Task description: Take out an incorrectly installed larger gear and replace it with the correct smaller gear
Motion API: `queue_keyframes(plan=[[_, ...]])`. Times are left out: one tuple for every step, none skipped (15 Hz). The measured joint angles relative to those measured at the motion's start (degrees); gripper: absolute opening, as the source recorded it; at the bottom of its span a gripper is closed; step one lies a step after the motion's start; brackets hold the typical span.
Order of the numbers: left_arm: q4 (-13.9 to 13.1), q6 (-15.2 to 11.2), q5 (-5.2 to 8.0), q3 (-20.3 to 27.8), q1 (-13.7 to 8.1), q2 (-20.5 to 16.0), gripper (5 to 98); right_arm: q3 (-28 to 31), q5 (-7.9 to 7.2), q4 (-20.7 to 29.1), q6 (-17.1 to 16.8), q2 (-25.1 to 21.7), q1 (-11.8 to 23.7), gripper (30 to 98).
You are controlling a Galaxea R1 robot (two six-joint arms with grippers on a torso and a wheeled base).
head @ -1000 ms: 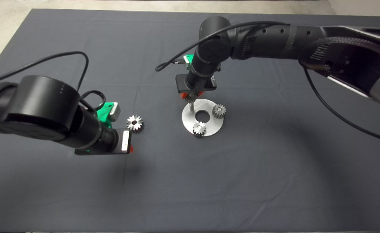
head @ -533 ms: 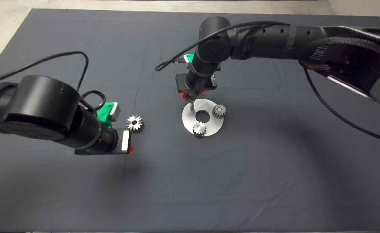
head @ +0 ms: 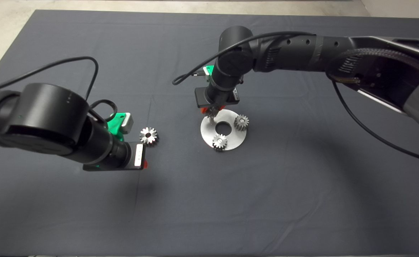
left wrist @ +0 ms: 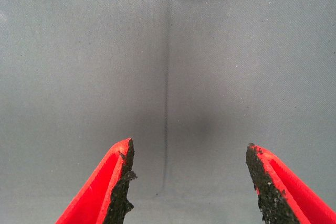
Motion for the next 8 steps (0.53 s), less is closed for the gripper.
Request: queue_keyframes(plan=[[0.0, -0.02, 0.0, 0.0, 0.02, 0.0, 53.7, 0.0, 0.0, -0.01, 0.0, 0.0, 0.0, 38.5], [0.0, 0.0, 0.0, 0.0, 0.0, 0.0, 53.7, -0.02, 0.0, -0.01, 0.0, 0.0, 0.0, 38.5], [0.0, 0.0, 0.0, 0.0, 0.0, 0.0, 53.7, -0.02, -0.01, -0.04, 0.0, 0.0, 0.0, 38.5], [0.0, 0.0, 0.0, 0.0, 0.02, 0.0, 53.7, -0.02, -0.11, -0.06, 0.0, 0.0, 0.0, 38.5], [0.0, 0.0, 0.0, 0.0, 0.0, 0.0, 53.7, -0.05, -0.35, -0.17, 0.0, 0.0, 0.0, 38.5], [0.0, 0.0, 0.0, 0.0, 0.0, 0.02, 53.7, -0.16, -0.77, -0.21, 0.0, 0.02, 0.0, 38.5], [0.0, 0.0, 0.01, 0.0, 0.01, 0.18, 53.7, -0.27, -2.02, -0.29, 0.02, 0.0, -0.2, 38.5], [0.05, 0.0, 0.06, -0.01, 0.02, 0.5, 53.7, -0.3, -2.05, -0.3, 0.02, 0.0, -0.17, 38.5]])
